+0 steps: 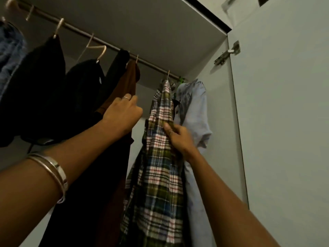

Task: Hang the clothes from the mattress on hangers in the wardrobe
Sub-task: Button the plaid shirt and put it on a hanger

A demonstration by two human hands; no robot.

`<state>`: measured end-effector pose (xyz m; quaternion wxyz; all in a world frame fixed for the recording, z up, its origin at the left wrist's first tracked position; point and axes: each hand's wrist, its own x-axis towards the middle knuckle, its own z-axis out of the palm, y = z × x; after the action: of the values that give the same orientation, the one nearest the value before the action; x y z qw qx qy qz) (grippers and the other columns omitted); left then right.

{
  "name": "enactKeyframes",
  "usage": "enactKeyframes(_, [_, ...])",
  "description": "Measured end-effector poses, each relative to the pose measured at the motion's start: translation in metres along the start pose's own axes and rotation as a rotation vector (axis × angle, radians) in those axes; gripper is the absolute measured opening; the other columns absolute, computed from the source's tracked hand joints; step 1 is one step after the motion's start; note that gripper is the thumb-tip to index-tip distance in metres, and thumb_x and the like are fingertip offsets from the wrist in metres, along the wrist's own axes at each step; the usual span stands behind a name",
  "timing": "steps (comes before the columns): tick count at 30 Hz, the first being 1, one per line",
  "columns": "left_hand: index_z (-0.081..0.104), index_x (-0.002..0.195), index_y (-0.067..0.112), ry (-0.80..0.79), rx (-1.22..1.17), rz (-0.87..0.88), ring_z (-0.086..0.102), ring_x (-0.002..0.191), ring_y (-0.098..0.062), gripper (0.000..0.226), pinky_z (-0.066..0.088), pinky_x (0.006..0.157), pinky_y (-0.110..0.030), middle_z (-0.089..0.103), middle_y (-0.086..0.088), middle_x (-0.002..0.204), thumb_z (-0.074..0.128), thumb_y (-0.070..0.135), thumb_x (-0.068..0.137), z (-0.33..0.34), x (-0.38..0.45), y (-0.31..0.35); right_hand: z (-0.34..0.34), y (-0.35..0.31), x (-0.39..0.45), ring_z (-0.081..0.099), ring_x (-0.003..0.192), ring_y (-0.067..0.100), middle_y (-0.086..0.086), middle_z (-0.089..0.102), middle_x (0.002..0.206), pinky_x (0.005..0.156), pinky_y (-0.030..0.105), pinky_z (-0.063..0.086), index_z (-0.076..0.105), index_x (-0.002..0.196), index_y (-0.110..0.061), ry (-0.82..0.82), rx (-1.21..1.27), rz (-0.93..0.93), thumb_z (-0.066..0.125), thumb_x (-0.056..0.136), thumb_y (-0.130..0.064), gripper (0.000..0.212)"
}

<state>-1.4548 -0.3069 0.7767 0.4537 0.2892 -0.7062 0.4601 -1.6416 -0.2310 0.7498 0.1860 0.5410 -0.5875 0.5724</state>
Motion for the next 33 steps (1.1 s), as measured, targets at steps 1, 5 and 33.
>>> enactKeyframes(1, [0.059, 0.116, 0.019, -0.012, -0.020, 0.003, 0.042, 0.118, -0.031, 0.027, 0.041, 0.092, -0.044, 0.047, -0.010, 0.124, 0.056, 0.014, 0.089, 0.001, 0.001, -0.001, -0.005, 0.011, -0.003, 0.064, 0.097, 0.026, 0.009, 0.071, 0.104, 0.086, 0.034, 0.049, 0.069, 0.108, -0.013, 0.163, -0.117, 0.022, 0.049, 0.095, -0.050, 0.044])
enactKeyframes(5, [0.062, 0.116, 0.029, -0.076, -0.130, -0.063, 0.040, 0.125, -0.028, 0.029, 0.013, 0.106, -0.065, 0.056, -0.004, 0.122, 0.048, 0.042, 0.094, 0.003, -0.001, 0.007, -0.033, 0.038, -0.012, 0.057, 0.103, 0.037, 0.019, 0.065, 0.106, 0.084, 0.042, 0.045, 0.066, 0.104, -0.004, 0.779, -0.361, -0.055, 0.049, 0.097, -0.035, 0.036])
enactKeyframes(33, [0.047, 0.095, 0.016, -0.253, -0.839, -0.303, 0.055, 0.095, -0.034, 0.022, 0.038, 0.068, -0.034, 0.056, -0.012, 0.110, 0.049, 0.037, 0.092, -0.042, -0.068, 0.133, -0.115, 0.037, -0.132, 0.057, 0.100, 0.041, 0.024, 0.056, 0.115, 0.073, 0.033, 0.043, 0.052, 0.110, 0.002, 0.269, -0.695, 0.364, 0.047, 0.094, -0.018, 0.026])
